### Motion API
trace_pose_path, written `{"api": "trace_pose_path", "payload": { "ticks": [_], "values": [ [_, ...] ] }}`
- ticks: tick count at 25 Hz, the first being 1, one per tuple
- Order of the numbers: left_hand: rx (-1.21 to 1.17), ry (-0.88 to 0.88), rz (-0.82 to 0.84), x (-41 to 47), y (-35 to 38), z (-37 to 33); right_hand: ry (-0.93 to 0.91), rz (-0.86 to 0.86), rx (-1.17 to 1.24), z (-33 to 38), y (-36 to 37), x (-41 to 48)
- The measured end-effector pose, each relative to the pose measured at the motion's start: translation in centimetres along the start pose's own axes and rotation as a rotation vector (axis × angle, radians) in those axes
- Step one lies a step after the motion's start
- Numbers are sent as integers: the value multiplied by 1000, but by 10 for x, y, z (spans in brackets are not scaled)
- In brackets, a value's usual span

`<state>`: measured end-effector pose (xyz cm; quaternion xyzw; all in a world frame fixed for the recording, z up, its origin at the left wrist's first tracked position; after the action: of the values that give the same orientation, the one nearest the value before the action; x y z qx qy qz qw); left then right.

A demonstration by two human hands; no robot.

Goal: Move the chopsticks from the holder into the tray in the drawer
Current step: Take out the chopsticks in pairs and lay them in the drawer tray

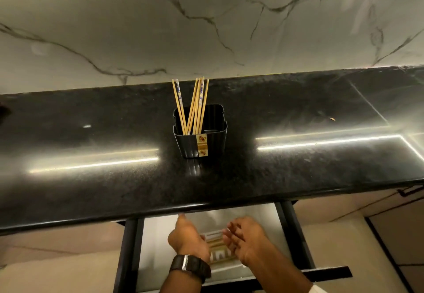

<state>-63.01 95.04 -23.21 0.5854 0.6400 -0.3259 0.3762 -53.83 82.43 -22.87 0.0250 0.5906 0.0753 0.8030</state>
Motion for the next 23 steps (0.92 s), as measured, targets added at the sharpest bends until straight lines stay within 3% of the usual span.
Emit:
{"api": "trace_pose_path", "payload": {
  "ticks": [6, 11, 14, 16, 20, 23],
  "values": [
    [-183, 275, 308, -51, 47, -78, -304, 214, -13, 50, 54, -85],
    [25, 518, 388, -76, 95, -142, -722, 243, -61, 139, 85, -125],
    [159, 502, 463, -73, 119, -159, -999, 166, -197, 192, 111, -131],
    [212, 466, 517, -66, 129, -159, -1087, 108, -294, 222, 132, -123],
    [193, 356, 549, -44, 132, -147, -1107, 39, -574, 264, 174, -94],
    [152, 290, 579, -38, 139, -148, -1046, 111, -694, 280, 206, -74]
  ]
}}
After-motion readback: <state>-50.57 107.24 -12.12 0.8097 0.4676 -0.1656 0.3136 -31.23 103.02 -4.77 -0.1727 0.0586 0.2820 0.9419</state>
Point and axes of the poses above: each hand's wrist, its own x-axis towards the middle knuckle, its own y-axis out of the palm, z = x × y, the point moved 7 cm from there along x, towards the middle knuckle, and after that the axes turned 3 degrees about z, right-handed, at the moved point
